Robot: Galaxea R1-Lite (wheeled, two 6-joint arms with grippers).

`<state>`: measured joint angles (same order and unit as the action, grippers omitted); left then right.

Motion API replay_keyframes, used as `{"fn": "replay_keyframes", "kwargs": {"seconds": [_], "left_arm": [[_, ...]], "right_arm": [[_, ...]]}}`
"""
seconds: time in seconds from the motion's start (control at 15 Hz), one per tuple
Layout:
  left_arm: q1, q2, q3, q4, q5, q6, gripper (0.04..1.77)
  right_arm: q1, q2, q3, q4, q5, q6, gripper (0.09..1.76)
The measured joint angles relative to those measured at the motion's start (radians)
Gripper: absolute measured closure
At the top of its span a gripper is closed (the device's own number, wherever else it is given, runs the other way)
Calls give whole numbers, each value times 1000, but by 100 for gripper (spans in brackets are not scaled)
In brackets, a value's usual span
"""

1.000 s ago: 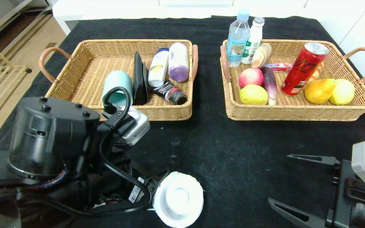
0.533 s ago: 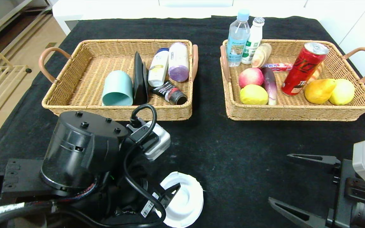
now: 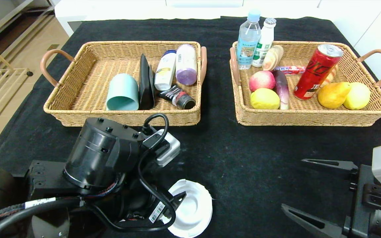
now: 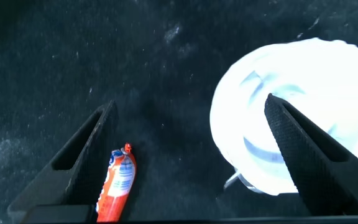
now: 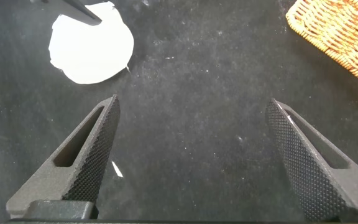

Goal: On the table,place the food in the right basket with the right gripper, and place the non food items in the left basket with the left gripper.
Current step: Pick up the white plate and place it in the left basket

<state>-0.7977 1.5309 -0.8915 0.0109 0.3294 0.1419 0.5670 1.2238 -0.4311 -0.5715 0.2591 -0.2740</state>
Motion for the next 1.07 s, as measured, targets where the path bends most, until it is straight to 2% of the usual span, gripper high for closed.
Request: {"fn": "replay_keyframes", "kwargs": {"seconds": [0.47,0.53,0.67,0.93,1.0,1.07], "left_arm": [[1,24,-4,0,0,3,10],[0,26,-2,0,0,4,32],[0,27,-1,-2,0,3,63],[0,30,-1,-5,0,3,108],[0,31,-1,-5,0,3,164],[0,33,-2,-8,0,3,169]], "right_arm": [[0,1,1,0,0,0,14],[0,1,1,0,0,0,14],[0,3,1,0,0,0,14],[0,5,2,0,0,0,14],[1,5,3,0,0,0,14],[1,5,3,0,0,0,14]]}}
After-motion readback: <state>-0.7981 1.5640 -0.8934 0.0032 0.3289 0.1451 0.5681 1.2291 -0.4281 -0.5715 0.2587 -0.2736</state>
